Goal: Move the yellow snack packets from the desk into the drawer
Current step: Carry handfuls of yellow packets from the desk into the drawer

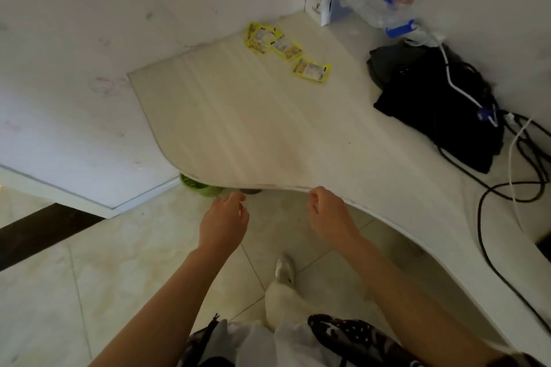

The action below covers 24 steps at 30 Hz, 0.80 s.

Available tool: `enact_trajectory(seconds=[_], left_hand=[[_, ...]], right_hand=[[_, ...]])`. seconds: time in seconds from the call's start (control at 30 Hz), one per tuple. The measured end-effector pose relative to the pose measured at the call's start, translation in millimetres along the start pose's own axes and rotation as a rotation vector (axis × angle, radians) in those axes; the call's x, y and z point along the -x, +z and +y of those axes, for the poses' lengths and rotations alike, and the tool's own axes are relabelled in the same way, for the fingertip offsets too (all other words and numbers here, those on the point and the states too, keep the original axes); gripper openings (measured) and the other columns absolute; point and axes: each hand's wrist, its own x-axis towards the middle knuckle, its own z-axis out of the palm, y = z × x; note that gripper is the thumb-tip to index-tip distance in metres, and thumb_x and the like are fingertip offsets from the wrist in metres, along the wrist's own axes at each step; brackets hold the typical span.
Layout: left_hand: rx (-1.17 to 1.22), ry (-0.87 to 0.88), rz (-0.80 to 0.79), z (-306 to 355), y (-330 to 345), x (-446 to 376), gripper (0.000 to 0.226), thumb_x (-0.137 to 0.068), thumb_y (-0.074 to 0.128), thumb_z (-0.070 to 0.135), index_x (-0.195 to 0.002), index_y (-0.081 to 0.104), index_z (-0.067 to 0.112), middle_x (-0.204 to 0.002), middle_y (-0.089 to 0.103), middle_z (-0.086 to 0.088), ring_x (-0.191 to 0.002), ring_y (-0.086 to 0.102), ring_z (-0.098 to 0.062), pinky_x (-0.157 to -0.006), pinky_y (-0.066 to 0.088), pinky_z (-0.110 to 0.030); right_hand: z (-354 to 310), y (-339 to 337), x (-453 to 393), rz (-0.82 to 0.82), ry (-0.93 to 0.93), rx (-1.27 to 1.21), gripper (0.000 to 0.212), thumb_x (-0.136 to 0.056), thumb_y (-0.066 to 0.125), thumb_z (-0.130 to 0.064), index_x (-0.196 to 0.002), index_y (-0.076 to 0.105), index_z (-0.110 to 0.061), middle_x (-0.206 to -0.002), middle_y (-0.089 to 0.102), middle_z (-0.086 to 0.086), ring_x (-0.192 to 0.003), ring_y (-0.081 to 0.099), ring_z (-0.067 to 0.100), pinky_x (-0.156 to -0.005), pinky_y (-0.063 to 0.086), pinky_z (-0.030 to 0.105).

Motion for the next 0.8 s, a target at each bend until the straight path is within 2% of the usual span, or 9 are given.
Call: enact_trajectory(seconds=[0.17,0.53,0.8], left_hand=[[0.036,-0.042,-0.003,22,-7,-64,0.025,-0.093,0.048,0.025,-0.117,0.057,0.020,-0.102,0.066,0.000,-0.099,0.058,-0.018,-0.081,0.052,-0.036],[0.016,-0.010,-0.037,30,-26,-202,0.026,-0.094,0.047,0.022,-0.117,0.058,0.019,-0.108,0.066,0.000,-0.106,0.055,-0.019,-0.083,0.049,-0.034],[-0.014,0.061,-0.086,22,-54,-325,0.025,-0.093,0.048,0.022,-0.116,0.057,0.019,-0.109,0.066,0.000,-0.108,0.054,-0.021,-0.085,0.049,-0.037]], right_hand=[[-17,-28,-71,-0.029,-0.045,0.014,0.030,-0.096,0.045,-0.018,-0.125,0.053,-0.011,-0.122,0.060,0.006,-0.110,0.058,0.019,-0.093,0.048,0.030],[-48,-64,-204,-0.030,-0.044,0.023,0.031,-0.097,0.044,-0.019,-0.126,0.051,-0.011,-0.123,0.058,0.007,-0.113,0.056,0.019,-0.093,0.046,0.030],[-76,-81,-294,0.043,-0.007,0.043,0.030,-0.095,0.047,-0.018,-0.122,0.054,-0.007,-0.119,0.060,0.011,-0.111,0.056,0.026,-0.094,0.047,0.038]])
